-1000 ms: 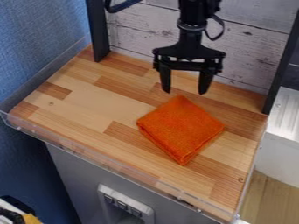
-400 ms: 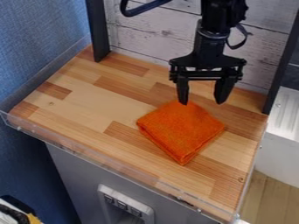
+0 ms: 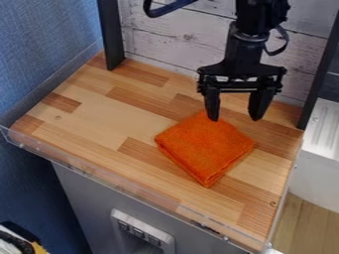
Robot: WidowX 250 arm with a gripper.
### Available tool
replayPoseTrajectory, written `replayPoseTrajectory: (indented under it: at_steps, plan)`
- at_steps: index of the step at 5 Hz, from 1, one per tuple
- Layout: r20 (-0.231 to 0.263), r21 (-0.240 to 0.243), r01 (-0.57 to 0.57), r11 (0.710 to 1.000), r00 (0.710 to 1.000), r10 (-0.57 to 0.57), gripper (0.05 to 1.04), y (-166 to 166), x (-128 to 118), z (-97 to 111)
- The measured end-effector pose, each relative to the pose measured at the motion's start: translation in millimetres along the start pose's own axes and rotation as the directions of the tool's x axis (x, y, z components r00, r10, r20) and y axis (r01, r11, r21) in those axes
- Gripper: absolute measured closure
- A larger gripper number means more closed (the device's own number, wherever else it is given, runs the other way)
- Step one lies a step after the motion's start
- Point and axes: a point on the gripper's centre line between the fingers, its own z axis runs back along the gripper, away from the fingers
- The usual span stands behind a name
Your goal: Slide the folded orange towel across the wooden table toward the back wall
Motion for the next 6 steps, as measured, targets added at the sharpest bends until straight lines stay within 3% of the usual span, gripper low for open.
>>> replayPoseTrajectory:
  at_steps: [2, 3, 4, 6]
  plan:
    - [-0.015, -0.039, -0.003, 0.999, 1.000, 0.003, 0.698, 2.8, -11.7, -6.7]
    - [-0.011, -0.063, 0.019, 0.998, 1.000, -0.020, 0.916, 0.8, -12.9, -7.9]
    - [0.000, -0.078, 0.027, 0.997, 1.000, -0.027, 1.014, 6.5, -12.1, -14.0]
    - [0.050, -0.112, 0.033, 0.993, 0.998, -0.027, 1.021, 8.9, -11.4, -26.2]
